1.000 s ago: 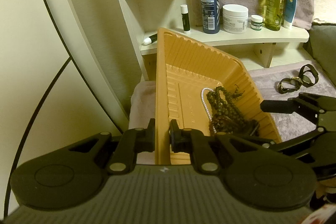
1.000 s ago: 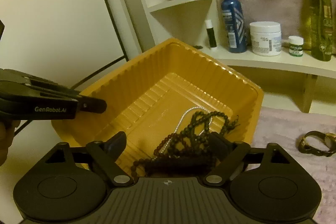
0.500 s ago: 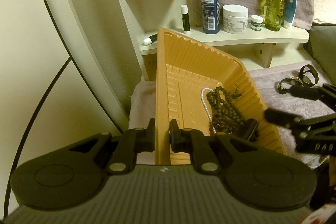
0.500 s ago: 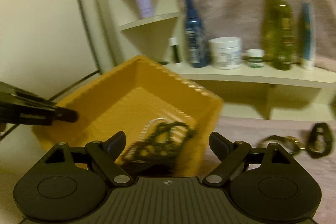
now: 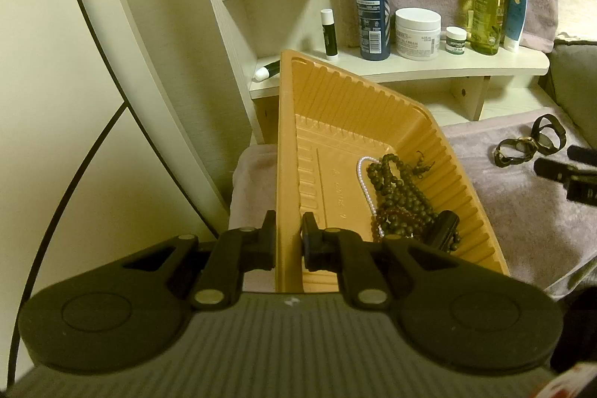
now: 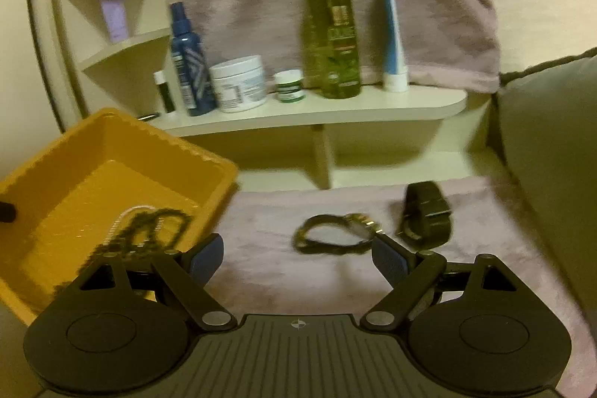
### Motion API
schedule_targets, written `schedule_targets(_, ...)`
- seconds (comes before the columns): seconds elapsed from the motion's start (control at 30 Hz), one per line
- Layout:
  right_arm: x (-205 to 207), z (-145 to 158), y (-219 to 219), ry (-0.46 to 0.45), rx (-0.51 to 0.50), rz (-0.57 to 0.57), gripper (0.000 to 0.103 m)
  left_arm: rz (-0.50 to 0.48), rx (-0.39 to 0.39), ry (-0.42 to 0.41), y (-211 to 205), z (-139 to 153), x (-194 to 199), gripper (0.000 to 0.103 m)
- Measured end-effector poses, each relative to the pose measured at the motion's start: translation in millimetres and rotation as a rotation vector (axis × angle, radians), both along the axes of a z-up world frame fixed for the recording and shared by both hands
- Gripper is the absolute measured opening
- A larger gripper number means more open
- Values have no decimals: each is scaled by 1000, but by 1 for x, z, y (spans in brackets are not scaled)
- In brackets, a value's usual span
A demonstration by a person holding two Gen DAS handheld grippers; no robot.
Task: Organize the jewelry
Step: 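Move the open right gripper to the leather-strap watch on the towel, then close the right gripper on the leather-strap watch and lift it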
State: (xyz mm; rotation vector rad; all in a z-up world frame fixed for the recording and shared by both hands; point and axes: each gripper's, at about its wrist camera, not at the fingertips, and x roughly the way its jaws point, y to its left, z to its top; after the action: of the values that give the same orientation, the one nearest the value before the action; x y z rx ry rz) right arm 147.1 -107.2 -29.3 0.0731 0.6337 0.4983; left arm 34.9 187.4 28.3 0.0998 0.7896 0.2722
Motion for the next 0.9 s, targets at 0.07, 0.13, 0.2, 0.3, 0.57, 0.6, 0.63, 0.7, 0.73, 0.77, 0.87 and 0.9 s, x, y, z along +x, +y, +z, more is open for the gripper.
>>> schedule_targets(0.07,6,0,-3,-8,-12,-6,86,0,0,0,0,0,0,12)
schedule_targets(0.13,11,0,-5,-8,-24,-4,86,0,1,0,0,0,0,12)
schedule_targets(0.2,16,-2,-4,-10,-41,2,86,1,0,1,0,0,0,12)
schedule_targets(0.3,23,-5,-3,-4,-59,12,86,0,3,2,0,0,0,12)
schedule_targets(0.57,38,-22,8,3,-121,45,86,-2,10,6,0,0,0,12)
schedule_targets(0.6,39,-24,10,5,-127,48,86,-2,9,6,0,0,0,12)
schedule_targets(0.63,41,-27,12,5,-134,47,86,-1,8,5,0,0,0,12)
schedule_targets(0.7,45,-31,15,12,-142,50,86,-1,9,6,1,0,0,12)
schedule_targets(0.73,47,-32,17,15,-148,50,86,-2,9,6,0,0,0,12)
schedule_targets(0.77,49,-35,18,17,-152,54,86,-2,8,6,0,0,0,12)
schedule_targets(0.87,55,-40,21,20,-173,63,86,-2,7,7,1,0,0,12)
schedule_targets(0.9,58,-42,22,22,-182,66,86,-2,6,7,1,0,0,12)
